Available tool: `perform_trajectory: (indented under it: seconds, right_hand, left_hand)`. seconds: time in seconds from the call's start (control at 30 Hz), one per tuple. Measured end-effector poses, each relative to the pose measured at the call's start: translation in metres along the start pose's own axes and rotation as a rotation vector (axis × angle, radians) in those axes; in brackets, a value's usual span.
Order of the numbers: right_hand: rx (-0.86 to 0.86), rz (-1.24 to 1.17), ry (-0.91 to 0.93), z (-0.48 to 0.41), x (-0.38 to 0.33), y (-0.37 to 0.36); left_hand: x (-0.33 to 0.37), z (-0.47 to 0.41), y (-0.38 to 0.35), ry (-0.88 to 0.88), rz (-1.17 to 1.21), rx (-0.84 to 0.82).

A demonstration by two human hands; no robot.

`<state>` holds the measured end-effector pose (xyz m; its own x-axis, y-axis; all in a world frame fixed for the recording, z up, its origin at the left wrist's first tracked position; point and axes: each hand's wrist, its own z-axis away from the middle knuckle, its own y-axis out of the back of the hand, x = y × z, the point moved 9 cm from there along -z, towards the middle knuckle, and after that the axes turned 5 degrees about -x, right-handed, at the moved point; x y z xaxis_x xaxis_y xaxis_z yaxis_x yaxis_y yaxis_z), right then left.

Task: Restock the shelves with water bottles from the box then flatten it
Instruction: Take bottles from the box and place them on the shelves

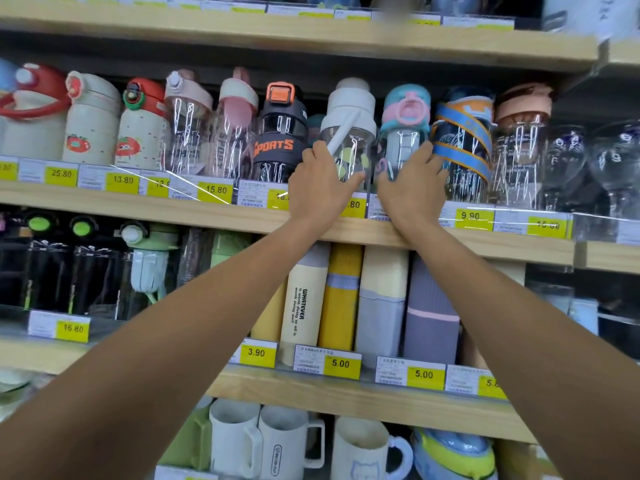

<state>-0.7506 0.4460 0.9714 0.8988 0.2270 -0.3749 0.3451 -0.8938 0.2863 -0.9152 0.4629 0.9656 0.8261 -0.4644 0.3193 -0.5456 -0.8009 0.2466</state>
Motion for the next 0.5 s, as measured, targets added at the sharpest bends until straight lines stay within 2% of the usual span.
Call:
perform_trajectory:
  seconds: [0.4,0.5]
  right_hand:
    - [0.025,0.001,0.017,0.002,-0.001,-0.001]
    - [0.019,-0.041,0.05,0.004,-0.001,0.004]
  left_hand:
    - [0.0,0.001,0.0,-0.01,-0.007,0.003]
    - [0.008,0.008,0.015,-0.087,-0.049,0.141]
